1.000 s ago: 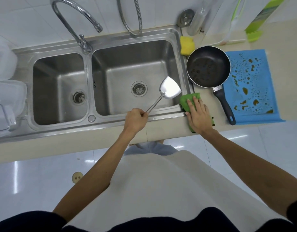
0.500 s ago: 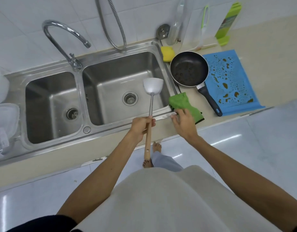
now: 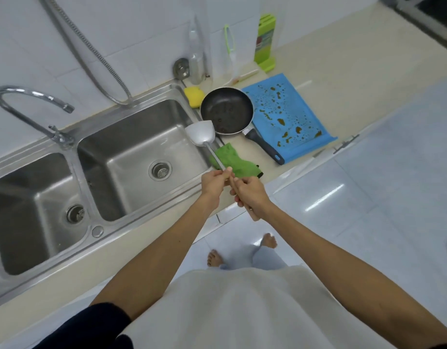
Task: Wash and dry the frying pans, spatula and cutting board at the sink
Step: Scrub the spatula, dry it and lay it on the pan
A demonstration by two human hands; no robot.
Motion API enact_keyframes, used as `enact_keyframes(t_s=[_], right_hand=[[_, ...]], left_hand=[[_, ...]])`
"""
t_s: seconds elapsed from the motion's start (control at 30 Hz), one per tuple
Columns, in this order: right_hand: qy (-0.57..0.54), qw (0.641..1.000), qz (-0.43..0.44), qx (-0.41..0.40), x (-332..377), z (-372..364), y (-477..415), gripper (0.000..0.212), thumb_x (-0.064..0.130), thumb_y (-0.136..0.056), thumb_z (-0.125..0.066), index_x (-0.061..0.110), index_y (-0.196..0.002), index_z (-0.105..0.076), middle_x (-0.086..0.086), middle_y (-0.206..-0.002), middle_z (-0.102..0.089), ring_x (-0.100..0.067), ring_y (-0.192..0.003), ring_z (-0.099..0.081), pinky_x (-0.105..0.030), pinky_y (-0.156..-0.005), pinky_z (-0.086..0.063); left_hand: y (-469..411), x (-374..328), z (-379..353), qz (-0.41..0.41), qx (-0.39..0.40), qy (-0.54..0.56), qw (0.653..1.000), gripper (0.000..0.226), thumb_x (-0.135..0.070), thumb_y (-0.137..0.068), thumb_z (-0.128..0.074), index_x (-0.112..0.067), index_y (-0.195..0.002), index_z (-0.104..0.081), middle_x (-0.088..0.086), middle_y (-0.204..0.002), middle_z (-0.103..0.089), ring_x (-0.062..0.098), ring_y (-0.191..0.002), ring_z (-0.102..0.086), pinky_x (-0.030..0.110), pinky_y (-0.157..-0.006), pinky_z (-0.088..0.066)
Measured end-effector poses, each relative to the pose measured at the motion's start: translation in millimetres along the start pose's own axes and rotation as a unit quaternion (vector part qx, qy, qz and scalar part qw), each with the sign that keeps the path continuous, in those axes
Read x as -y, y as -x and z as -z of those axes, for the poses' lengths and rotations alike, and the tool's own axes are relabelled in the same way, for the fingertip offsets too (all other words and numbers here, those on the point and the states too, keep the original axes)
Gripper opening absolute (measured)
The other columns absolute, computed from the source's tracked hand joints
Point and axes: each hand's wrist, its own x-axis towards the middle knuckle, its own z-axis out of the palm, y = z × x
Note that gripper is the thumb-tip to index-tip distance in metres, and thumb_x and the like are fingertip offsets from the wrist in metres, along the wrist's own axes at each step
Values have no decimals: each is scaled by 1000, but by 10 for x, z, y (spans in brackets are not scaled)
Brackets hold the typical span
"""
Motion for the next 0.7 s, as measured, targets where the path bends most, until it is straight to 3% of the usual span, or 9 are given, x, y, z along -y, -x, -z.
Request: enact_keyframes(t_s=[0.1, 0.2, 0.33, 0.47, 0.6, 0.7], right_hand=[[16, 999, 30, -33, 145, 433, -59, 40, 25, -102, -52, -11, -91, -67, -11, -61, -64, -18, -49, -54, -28, -44, -46], [-4, 998, 44, -49, 287, 989, -195, 36, 23, -101, -52, -9, -92, -66, -20, -73, -68, -20, -53, -55, -28, -45, -45], [-19, 994, 64, -86, 472, 1895, -395, 37, 29, -101, -56, -5, -91, -67, -14, -76, -71, -18, -53, -57, -29, -47, -47], [-9, 988, 75, -136, 617, 2896, -585, 38, 28, -100, -56, -6, -89, -68, -15, -77, -72, -19, -52, -57, -28, -46, -48], [-29, 982, 65, -175, 760, 3822, -750, 38, 28, -99, -58, -8, -92, -67, -17, -78, -70, -20, -54, -57, -30, -50, -47], [-38, 976, 48, -207, 871, 4455, -890, 38, 30, -98, -61, -6, -93, -68, -15, -78, -70, -18, -54, -57, -29, -50, -49]], left_hand=[[-63, -173, -377, -49, 10, -54, 997, 21, -29, -92, -70, -8, -91, -70, 4, -88, -74, 15, -82, -69, 23, -72, -49], [-178, -375, -884, -113, 33, -124, 985, 29, -35, -90, -71, -8, -102, -68, 7, -97, -75, 19, -90, -70, 27, -79, -54], [-286, -672, -1791, -187, 66, -213, 957, 30, -45, -89, -68, -21, -105, -62, 1, -99, -74, 13, -86, -69, 29, -79, -54], [-399, -878, -2821, -241, 97, -275, 926, 43, -46, -92, -65, -15, -121, -61, 0, -109, -71, 14, -103, -66, 32, -92, -52], [-448, -1067, -3704, -293, 101, -349, 884, 55, -48, -92, -65, -9, -130, -57, 1, -116, -64, 13, -110, -58, 28, -94, -44], [-537, -1230, -4277, -317, 106, -396, 855, 60, -52, -90, -60, -9, -132, -57, 8, -126, -65, 23, -120, -59, 40, -101, -46]])
